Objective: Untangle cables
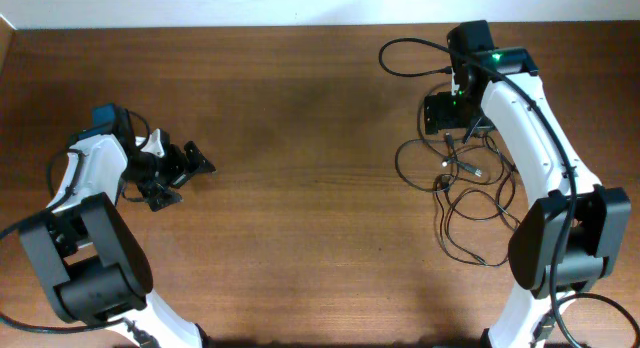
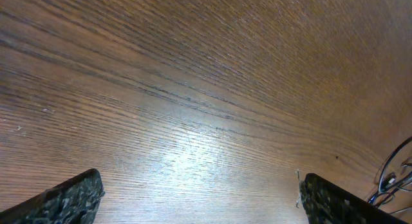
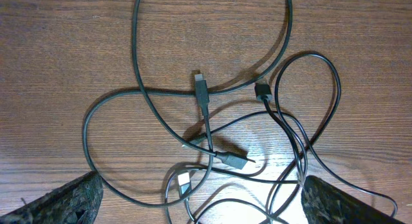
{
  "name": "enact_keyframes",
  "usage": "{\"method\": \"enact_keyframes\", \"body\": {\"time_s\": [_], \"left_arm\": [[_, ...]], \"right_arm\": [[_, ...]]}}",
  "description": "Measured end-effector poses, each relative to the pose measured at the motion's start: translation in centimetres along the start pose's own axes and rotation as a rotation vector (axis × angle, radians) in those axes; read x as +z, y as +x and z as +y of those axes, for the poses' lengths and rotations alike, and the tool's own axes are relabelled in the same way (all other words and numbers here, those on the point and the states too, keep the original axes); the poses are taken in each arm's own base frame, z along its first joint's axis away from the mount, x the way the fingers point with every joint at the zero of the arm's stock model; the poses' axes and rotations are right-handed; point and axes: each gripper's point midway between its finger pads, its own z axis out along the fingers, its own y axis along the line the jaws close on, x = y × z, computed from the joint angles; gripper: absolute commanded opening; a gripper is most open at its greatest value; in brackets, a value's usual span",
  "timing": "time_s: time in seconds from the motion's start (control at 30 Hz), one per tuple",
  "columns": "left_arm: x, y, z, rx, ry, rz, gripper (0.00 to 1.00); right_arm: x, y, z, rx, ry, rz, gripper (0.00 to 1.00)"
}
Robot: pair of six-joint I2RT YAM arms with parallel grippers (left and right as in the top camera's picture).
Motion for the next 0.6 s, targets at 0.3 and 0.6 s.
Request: {"method": "enact_keyframes", "body": {"time_s": [0.3, 0.6], "left_arm": [[0.0, 0.0, 0.0, 0.0, 0.0, 0.0, 0.99], [-0.85, -0.13, -0.41, 0.012, 0.004, -0.026, 0.99]], "right_arm": [[0.0, -0.01, -0.02, 0.001, 0.0, 0.0, 0.99], [0.0, -0.01, 0.0, 0.0, 0.0, 0.0, 0.99]]}}
